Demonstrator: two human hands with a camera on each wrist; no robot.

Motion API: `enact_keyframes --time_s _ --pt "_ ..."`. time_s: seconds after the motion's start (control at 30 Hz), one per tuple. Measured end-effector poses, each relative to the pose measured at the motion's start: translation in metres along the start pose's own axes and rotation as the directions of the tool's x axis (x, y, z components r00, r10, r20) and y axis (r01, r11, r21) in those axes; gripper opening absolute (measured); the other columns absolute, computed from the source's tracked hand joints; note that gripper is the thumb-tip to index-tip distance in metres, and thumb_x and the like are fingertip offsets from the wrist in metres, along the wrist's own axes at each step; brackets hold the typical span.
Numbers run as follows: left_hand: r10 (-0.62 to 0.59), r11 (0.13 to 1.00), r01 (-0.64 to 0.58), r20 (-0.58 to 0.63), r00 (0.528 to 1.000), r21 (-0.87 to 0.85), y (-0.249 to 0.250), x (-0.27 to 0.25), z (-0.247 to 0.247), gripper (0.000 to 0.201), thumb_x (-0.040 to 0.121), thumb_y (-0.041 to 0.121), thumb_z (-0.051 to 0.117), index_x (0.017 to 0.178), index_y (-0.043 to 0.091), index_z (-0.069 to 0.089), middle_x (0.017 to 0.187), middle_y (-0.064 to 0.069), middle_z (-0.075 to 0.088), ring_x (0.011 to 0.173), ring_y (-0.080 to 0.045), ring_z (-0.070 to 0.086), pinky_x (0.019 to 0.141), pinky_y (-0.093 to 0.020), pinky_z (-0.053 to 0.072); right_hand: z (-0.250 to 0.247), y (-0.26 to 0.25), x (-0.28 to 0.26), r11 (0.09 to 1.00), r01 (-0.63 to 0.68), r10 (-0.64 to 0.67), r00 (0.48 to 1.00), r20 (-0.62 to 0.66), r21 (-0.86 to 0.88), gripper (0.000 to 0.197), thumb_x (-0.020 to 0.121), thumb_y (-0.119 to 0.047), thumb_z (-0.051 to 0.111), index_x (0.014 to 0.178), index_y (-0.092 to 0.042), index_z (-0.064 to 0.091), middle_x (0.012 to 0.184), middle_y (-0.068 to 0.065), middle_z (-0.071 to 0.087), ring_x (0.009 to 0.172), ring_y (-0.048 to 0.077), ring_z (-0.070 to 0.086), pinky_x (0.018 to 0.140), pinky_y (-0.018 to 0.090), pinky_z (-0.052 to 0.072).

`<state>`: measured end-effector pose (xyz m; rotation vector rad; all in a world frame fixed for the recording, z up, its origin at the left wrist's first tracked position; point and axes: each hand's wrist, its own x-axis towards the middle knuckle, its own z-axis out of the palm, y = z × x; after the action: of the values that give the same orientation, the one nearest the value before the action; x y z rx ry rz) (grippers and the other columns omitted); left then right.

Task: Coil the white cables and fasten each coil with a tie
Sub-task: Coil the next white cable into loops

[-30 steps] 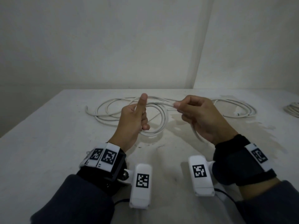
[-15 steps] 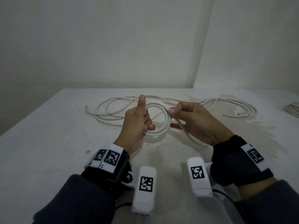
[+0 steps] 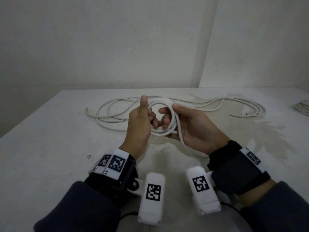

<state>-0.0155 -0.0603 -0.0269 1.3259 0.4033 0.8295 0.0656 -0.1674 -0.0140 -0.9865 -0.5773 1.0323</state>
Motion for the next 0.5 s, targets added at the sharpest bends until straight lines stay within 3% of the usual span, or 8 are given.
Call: enact_keyframes --time_s 0.13,0.23,0.27,0.33,0.37,0.43,0.5 --pt "-0.003 1.0 0.003 0.034 0.999 0.001 -0.003 0.002 -0.001 0.05 0.101 0.044 0.032 0.062 0.013 0.038 0.06 -0.009 0.046 0.06 -0.019 0.056 0.068 -0.037 0.048 0.004 0.0 0.003 0.998 0.035 -0.034 0.999 -0.024 0.044 0.033 0.097 -0.031 0.04 0.079 -0.007 0.053 0.052 0.001 0.04 0.053 0.014 0.043 0.062 0.023 0.043" --pt "-0.05 0.997 0.046 0.061 0.997 0.058 -0.004 0.002 0.0 0.051 0.1 0.046 0.033 0.066 0.012 0.051 0.065 -0.002 0.056 0.07 -0.018 0.057 0.076 -0.037 0.05 0.001 -0.001 0.006 0.994 0.084 -0.079 0.995 -0.068 0.07 0.035 0.099 -0.03 0.039 0.073 -0.009 0.048 0.047 -0.004 0.032 0.045 0.011 0.034 0.063 0.025 0.037" --pt "-0.088 0.995 0.082 0.088 0.992 0.063 -0.004 0.002 -0.001 0.053 0.099 0.049 0.032 0.068 0.012 0.054 0.066 -0.001 0.058 0.069 -0.018 0.057 0.077 -0.038 0.05 0.001 -0.002 0.006 0.992 0.108 -0.102 0.99 -0.092 0.062 0.036 0.1 -0.03 0.038 0.073 -0.009 0.048 0.046 -0.005 0.03 0.043 0.01 0.031 0.063 0.026 0.036" --pt "-0.235 0.971 0.238 0.176 0.956 0.006 -0.004 0.0 -0.001 0.058 0.095 0.059 0.029 0.072 0.013 0.055 0.064 -0.002 0.058 0.058 -0.015 0.057 0.064 -0.032 0.049 0.0 -0.005 0.006 0.981 0.176 -0.164 0.978 -0.128 0.087 0.036 0.1 -0.03 0.04 0.072 -0.009 0.047 0.045 -0.007 0.029 0.04 0.008 0.029 0.063 0.027 0.035" --pt "-0.337 0.937 0.35 0.24 0.91 -0.015 -0.003 -0.002 0.0 0.062 0.093 0.065 0.026 0.076 0.012 0.054 0.063 -0.004 0.056 0.051 -0.014 0.054 0.054 -0.026 0.045 -0.001 -0.007 0.006 0.968 0.214 -0.197 0.971 -0.134 0.132 0.035 0.099 -0.03 0.04 0.072 -0.009 0.047 0.045 -0.007 0.028 0.039 0.008 0.028 0.063 0.027 0.035" --pt "-0.529 0.842 0.529 0.355 0.771 0.104 -0.002 -0.007 0.002 0.072 0.089 0.073 0.019 0.091 0.01 0.052 0.063 -0.01 0.058 0.043 -0.016 0.047 0.044 -0.02 0.037 -0.002 -0.013 0.003 0.931 0.283 -0.26 0.957 -0.127 0.228 0.034 0.098 -0.031 0.04 0.072 -0.01 0.047 0.045 -0.008 0.028 0.039 0.007 0.029 0.062 0.025 0.041" --pt "-0.647 0.761 0.563 0.445 0.619 0.323 -0.001 -0.013 0.004 0.071 0.09 0.071 0.019 0.105 0.009 0.05 0.067 -0.016 0.065 0.041 -0.017 0.05 0.039 -0.018 0.036 -0.001 -0.016 0.0 0.895 0.316 -0.3 0.949 -0.098 0.314 0.035 0.098 -0.033 0.039 0.072 -0.011 0.047 0.045 -0.007 0.03 0.04 0.007 0.03 0.064 0.025 0.041"
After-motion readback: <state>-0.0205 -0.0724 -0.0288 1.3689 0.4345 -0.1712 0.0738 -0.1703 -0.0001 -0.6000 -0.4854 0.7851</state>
